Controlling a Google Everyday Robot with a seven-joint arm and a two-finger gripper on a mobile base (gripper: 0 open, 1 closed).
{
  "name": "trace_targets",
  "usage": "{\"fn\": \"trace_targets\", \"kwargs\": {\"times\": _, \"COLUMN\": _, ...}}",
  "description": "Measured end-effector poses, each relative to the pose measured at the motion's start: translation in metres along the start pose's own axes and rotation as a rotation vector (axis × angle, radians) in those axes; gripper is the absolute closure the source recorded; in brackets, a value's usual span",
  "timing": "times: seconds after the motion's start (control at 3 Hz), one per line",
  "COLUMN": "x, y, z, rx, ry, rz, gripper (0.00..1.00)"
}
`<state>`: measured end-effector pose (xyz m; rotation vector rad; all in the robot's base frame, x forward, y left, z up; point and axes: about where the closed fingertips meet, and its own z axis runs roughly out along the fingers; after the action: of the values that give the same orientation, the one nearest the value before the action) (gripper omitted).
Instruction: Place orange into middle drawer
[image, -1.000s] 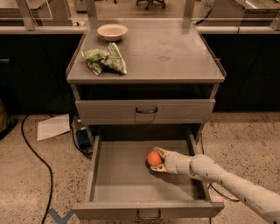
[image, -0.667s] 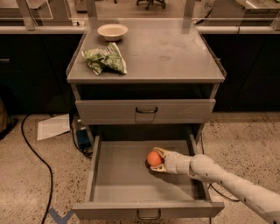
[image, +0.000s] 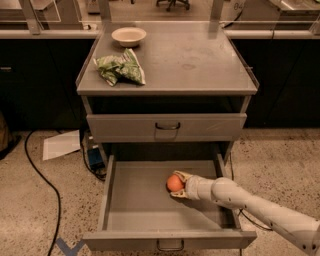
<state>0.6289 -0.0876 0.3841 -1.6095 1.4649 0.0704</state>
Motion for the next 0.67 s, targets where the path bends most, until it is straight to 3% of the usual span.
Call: {"fn": "trace_targets", "kwargs": {"times": 0.67, "x": 0.0001, "y": 0.0004, "z": 0.0006, "rx": -0.002, "ry": 0.0, "rz": -0.001, "gripper": 0.58}}
